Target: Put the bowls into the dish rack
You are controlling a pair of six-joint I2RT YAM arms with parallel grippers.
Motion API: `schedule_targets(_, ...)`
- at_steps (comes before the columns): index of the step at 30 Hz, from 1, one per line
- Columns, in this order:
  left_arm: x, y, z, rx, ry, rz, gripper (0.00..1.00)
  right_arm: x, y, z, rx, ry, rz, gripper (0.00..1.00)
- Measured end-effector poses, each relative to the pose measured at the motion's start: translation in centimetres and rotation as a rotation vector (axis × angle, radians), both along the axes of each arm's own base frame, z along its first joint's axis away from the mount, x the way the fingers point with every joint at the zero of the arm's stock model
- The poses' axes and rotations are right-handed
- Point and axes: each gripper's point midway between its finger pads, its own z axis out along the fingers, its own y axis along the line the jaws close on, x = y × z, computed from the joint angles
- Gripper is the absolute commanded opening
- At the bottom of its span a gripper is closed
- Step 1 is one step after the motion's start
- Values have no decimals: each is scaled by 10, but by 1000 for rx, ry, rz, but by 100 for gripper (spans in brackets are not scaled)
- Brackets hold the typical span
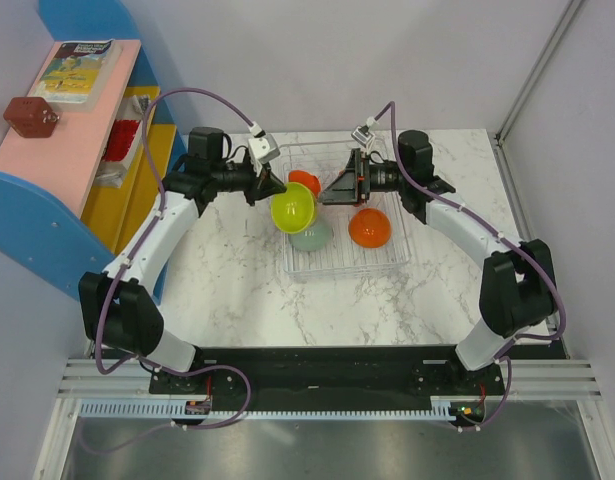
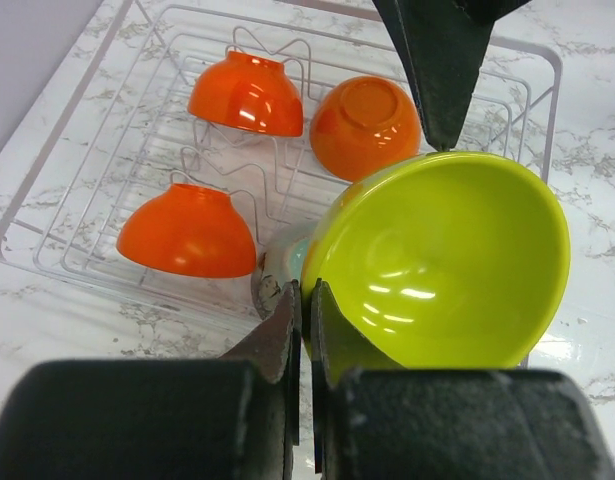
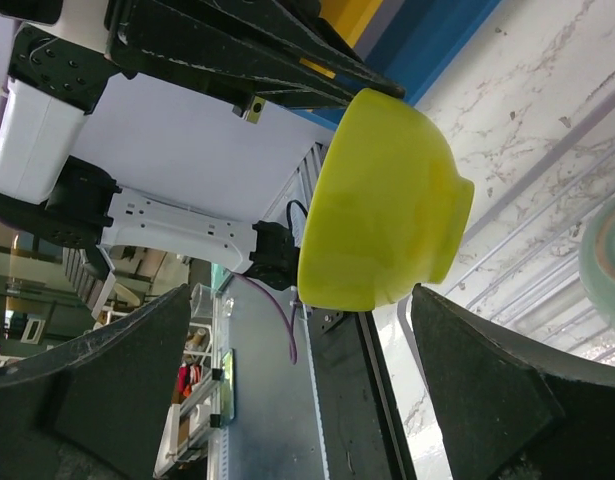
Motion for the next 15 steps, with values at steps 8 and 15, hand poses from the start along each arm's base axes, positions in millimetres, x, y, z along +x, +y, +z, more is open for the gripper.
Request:
schedule_targets(8, 3, -7, 9, -15, -26, 3, 2, 4, 2, -4, 3, -11, 3, 98)
schedule_targets(15, 2, -14, 12, -20, -31, 3, 2, 8, 4, -19, -11, 20, 6, 98)
